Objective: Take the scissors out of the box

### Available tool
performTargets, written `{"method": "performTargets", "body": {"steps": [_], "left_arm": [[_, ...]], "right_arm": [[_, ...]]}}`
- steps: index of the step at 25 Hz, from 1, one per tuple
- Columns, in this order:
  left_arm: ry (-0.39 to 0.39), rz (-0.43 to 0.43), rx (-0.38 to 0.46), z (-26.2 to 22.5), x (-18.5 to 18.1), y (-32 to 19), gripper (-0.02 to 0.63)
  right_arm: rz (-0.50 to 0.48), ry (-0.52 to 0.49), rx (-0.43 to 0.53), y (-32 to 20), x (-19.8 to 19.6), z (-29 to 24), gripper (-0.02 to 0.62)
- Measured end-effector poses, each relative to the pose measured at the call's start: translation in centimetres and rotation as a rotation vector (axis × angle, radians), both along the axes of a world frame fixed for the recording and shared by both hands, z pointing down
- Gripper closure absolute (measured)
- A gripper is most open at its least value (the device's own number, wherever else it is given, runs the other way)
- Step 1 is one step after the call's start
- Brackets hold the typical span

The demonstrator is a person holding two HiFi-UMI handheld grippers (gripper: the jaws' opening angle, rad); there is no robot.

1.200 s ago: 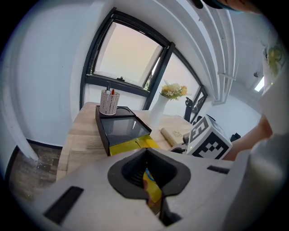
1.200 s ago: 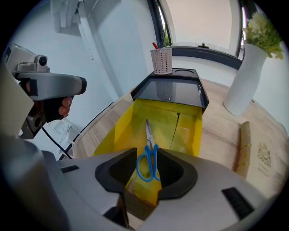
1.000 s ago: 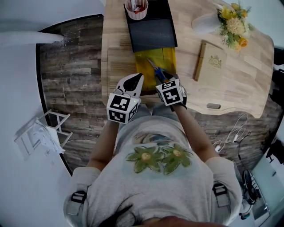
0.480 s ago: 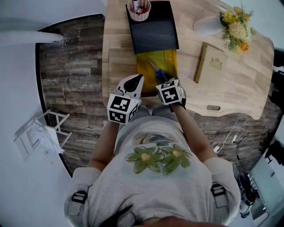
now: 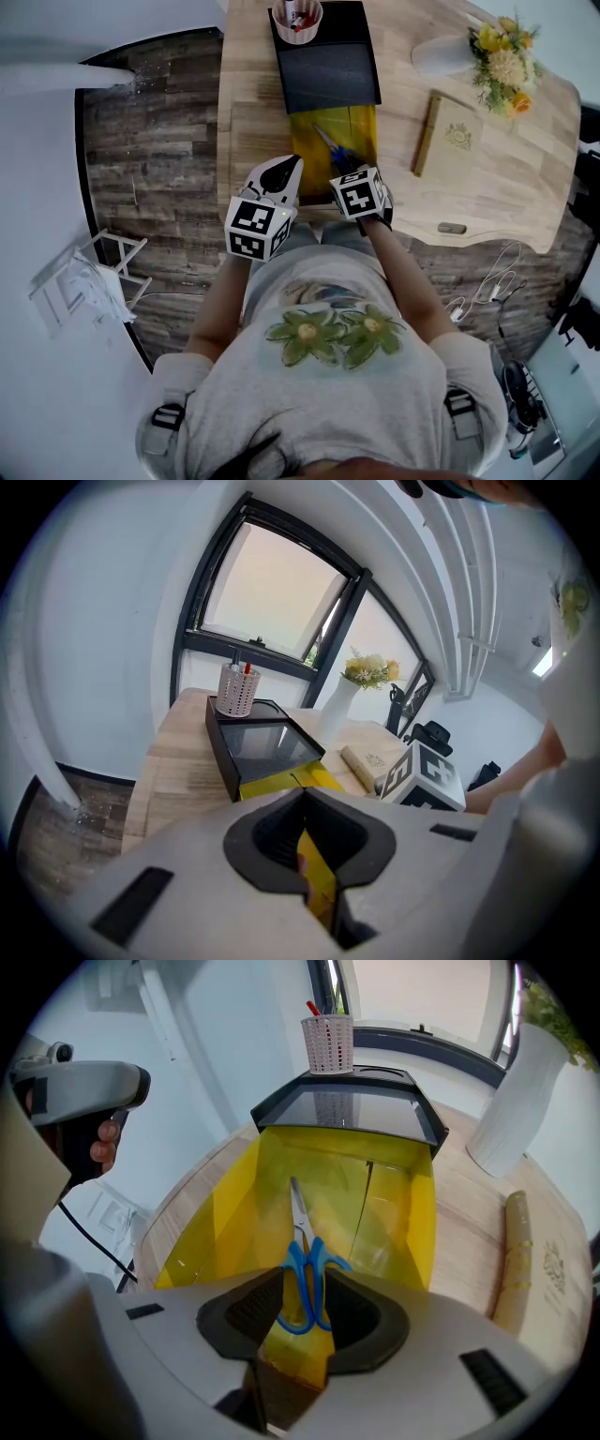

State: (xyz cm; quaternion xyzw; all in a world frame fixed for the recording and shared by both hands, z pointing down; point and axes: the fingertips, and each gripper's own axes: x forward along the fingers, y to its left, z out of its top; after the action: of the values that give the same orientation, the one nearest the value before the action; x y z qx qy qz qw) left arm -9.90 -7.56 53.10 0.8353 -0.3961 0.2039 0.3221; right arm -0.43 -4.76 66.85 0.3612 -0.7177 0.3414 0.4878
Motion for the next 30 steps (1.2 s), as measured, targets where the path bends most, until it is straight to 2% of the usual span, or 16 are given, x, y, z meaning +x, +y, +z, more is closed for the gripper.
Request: {"method": "performTargets", "body": {"steps": [10,21,30], "left_arm": [[-0.001,0.011,-0.007,0.1,0.1,0.2,0.600],[-0.004,0.021,-0.009,0.2,0.5,0.2,0.599],[-0.001,0.038,0.001,0.1,1.3,0.1,0.600]], "right_arm": [[-0.008,0.031,-0.002,0.0,0.0,0.4,0.474],[-0.059,0.092,-0.003,0.1,0.1,1.1,0.474],[-0.085,0.097,-0.009,0.0,0.1,1.2,0.476]]}}
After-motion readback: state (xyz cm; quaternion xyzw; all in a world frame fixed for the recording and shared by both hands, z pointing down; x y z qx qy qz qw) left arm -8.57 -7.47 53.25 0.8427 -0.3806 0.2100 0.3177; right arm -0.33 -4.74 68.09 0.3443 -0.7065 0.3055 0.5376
